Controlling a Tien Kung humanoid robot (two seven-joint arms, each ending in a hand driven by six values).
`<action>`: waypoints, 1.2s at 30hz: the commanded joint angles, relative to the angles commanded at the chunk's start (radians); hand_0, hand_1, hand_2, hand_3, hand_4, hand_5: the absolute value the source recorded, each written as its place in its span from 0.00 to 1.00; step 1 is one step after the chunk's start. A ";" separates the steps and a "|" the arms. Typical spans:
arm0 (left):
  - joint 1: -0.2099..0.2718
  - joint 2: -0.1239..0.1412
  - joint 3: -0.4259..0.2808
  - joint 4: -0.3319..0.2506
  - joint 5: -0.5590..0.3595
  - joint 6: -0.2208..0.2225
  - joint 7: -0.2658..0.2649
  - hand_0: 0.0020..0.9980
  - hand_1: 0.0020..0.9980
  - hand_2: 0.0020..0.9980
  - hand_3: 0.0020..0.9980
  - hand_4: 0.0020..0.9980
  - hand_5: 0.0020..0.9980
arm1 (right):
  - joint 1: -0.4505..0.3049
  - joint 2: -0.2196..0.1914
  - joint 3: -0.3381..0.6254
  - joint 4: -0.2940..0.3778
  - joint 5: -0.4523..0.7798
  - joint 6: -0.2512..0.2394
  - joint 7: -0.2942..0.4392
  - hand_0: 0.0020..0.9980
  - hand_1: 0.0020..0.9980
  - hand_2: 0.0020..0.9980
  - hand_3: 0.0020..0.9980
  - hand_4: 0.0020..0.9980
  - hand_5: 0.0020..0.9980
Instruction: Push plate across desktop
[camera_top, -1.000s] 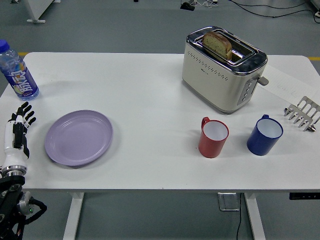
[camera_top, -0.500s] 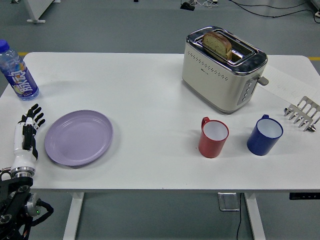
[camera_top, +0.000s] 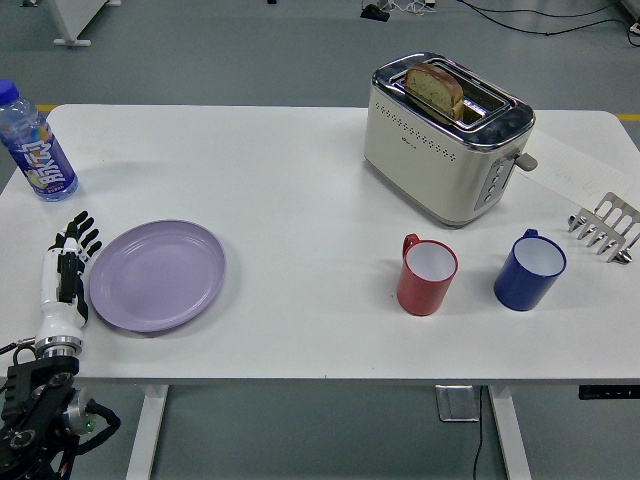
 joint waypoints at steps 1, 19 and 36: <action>-0.001 0.000 0.003 0.000 -0.003 0.002 -0.001 0.81 0.86 0.89 0.84 0.53 1.00 | 0.000 0.000 0.000 0.000 0.000 0.000 0.000 0.66 0.64 0.72 0.67 0.26 0.28; -0.011 0.000 0.054 -0.004 -0.026 0.019 -0.011 0.84 0.89 0.91 0.85 0.52 1.00 | 0.007 -0.002 0.000 0.000 -0.004 0.002 0.002 0.66 0.64 0.72 0.67 0.26 0.28; -0.004 0.000 0.128 -0.030 -0.078 0.048 -0.027 0.86 0.89 0.92 0.85 0.52 1.00 | 0.009 -0.003 0.004 0.000 -0.009 0.003 0.003 0.66 0.64 0.72 0.67 0.26 0.28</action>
